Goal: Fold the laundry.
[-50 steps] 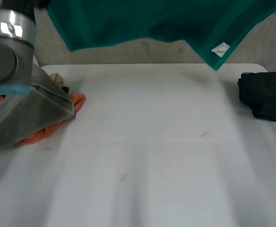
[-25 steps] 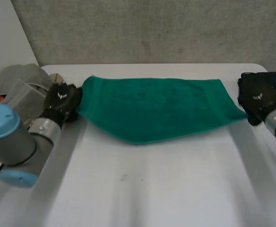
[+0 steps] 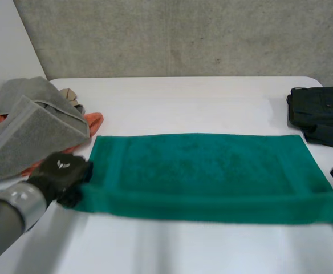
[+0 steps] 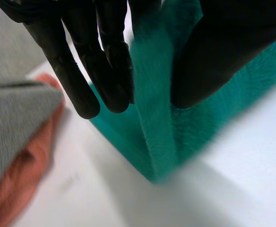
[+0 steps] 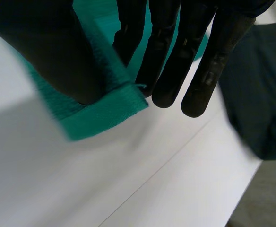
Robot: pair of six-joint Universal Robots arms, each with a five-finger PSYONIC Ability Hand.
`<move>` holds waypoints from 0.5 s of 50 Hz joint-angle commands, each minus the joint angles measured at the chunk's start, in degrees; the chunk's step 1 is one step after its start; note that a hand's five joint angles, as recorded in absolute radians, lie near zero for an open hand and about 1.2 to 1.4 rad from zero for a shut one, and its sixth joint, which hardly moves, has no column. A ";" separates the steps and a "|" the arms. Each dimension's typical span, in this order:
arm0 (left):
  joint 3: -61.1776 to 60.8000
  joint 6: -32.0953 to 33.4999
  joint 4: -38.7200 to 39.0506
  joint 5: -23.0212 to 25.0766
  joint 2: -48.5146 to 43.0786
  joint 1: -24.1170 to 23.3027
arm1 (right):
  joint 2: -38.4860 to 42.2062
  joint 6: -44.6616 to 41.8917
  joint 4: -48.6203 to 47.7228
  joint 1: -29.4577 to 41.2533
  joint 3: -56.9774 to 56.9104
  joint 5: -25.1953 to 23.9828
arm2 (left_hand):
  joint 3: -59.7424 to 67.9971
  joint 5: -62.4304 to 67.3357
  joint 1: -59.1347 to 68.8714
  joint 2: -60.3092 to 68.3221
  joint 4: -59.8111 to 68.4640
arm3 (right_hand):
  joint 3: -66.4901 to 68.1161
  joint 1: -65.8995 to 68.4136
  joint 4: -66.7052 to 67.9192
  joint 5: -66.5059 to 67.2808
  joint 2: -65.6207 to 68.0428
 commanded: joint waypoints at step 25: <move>44.86 1.71 18.66 -15.08 -44.38 -9.51 | 36.44 10.48 -33.54 22.37 -35.23 20.90 | -58.58 -56.11 -56.20 -58.85 -58.90 | -57.77 -50.70 -58.19 -56.49 -57.50</move>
